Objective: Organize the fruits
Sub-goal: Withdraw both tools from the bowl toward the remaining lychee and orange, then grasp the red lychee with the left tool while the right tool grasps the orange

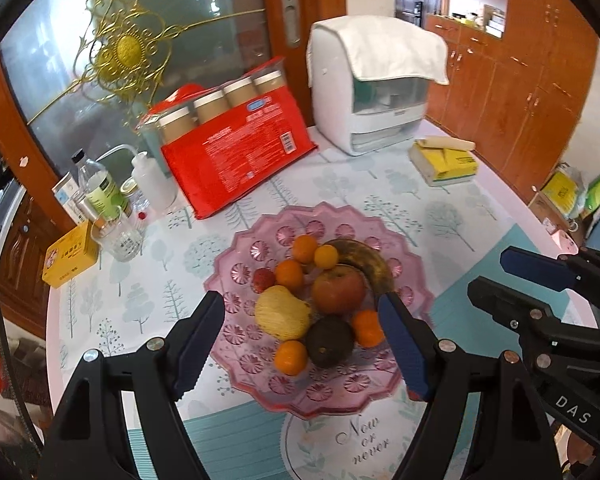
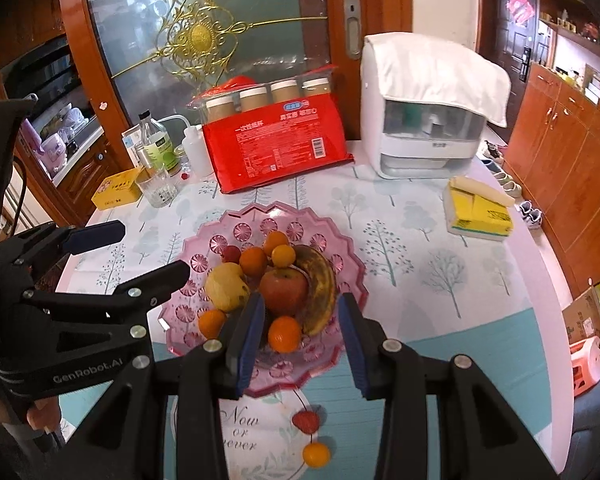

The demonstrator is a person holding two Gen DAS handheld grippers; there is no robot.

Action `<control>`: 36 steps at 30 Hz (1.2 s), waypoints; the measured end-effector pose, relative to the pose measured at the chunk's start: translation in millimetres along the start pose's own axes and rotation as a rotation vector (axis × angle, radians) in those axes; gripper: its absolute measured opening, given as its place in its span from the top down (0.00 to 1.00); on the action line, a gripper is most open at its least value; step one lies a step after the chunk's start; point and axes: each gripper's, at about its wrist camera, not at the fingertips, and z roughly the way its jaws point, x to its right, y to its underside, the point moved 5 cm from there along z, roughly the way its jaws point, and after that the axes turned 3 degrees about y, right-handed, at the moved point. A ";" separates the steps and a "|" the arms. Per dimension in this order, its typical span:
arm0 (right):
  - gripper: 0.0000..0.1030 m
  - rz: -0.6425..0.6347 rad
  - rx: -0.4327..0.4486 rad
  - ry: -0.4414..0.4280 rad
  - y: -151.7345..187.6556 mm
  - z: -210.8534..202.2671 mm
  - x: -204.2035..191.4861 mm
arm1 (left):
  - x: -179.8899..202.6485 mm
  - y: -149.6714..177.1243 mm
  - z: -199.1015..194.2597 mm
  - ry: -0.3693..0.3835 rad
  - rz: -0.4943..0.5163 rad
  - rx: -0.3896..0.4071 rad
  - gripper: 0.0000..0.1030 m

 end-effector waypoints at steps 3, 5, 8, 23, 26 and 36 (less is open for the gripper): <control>0.62 0.016 0.005 0.010 9.5 -9.2 6.2 | 10.4 3.2 -4.5 0.016 0.021 0.008 0.22; 0.62 0.026 0.005 0.019 16.5 -14.1 11.3 | 17.6 6.1 -6.1 0.026 0.037 0.011 0.22; 0.62 0.040 0.005 0.031 26.7 -19.0 17.1 | 25.9 10.8 -5.3 0.042 0.051 0.007 0.22; 0.62 0.071 -0.079 0.103 100.1 6.9 36.4 | 57.1 85.2 38.3 0.163 0.079 -0.116 0.22; 0.62 0.074 -0.129 0.100 125.0 24.1 38.0 | 59.2 107.2 46.9 0.157 0.089 -0.145 0.22; 0.62 0.074 -0.273 0.040 180.3 70.9 32.5 | 60.5 161.8 74.2 0.158 0.067 -0.245 0.22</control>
